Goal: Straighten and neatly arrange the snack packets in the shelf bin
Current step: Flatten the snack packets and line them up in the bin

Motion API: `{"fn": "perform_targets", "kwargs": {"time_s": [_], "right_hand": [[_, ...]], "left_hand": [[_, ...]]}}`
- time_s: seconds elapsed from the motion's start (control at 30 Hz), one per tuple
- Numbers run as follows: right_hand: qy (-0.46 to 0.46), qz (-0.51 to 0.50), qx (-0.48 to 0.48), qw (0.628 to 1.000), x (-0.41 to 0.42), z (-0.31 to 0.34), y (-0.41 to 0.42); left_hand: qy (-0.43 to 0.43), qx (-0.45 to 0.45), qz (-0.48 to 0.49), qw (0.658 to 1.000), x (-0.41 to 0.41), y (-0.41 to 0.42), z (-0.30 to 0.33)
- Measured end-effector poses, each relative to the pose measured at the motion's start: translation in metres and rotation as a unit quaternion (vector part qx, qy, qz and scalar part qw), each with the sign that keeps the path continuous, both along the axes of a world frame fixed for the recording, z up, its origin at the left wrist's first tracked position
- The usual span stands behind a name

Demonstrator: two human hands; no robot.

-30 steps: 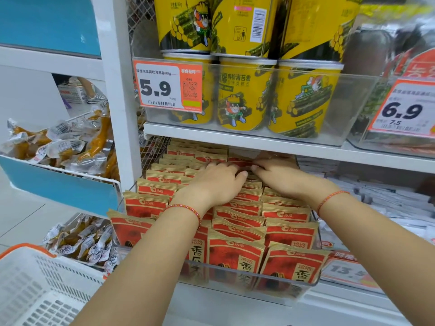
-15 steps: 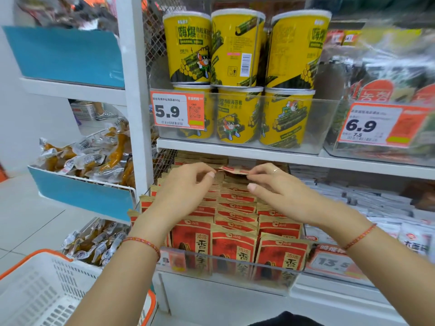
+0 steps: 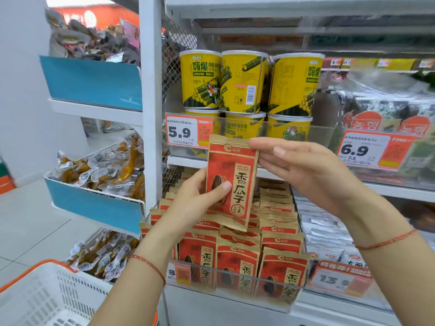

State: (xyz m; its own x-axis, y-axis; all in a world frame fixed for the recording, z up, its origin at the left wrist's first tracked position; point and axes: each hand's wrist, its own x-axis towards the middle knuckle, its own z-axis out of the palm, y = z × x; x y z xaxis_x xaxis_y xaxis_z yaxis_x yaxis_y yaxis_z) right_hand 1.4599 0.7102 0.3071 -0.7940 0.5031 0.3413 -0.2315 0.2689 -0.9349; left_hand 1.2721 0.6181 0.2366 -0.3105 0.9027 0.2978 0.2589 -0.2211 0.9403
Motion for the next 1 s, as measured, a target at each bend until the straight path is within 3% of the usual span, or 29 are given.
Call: {"fn": "perform_targets", "kwargs": {"time_s": [0.23, 0.37, 0.6, 0.83, 1.0], "right_hand": [[0.1, -0.118, -0.078, 0.985, -0.031, -0.01, 0.008], [0.102, -0.172, -0.077, 0.977, -0.056, -0.026, 0.008], [0.062, -0.157, 0.005, 0.986, -0.073, -0.052, 0.008], [0.063, -0.172, -0.035, 0.983, -0.08, -0.065, 0.007], [0.081, -0.158, -0.04, 0.983, -0.086, -0.059, -0.002]], "left_hand": [[-0.073, 0.052, 0.046, 0.995, -0.001, 0.005, -0.002], [-0.092, 0.067, 0.058, 0.992, -0.005, 0.011, -0.008], [-0.112, 0.043, 0.062, 0.991, -0.014, 0.002, -0.037], [-0.101, 0.071, 0.115, 0.986, -0.011, -0.002, -0.039], [-0.149, 0.026, 0.145, 0.978, -0.01, -0.002, -0.04]]}}
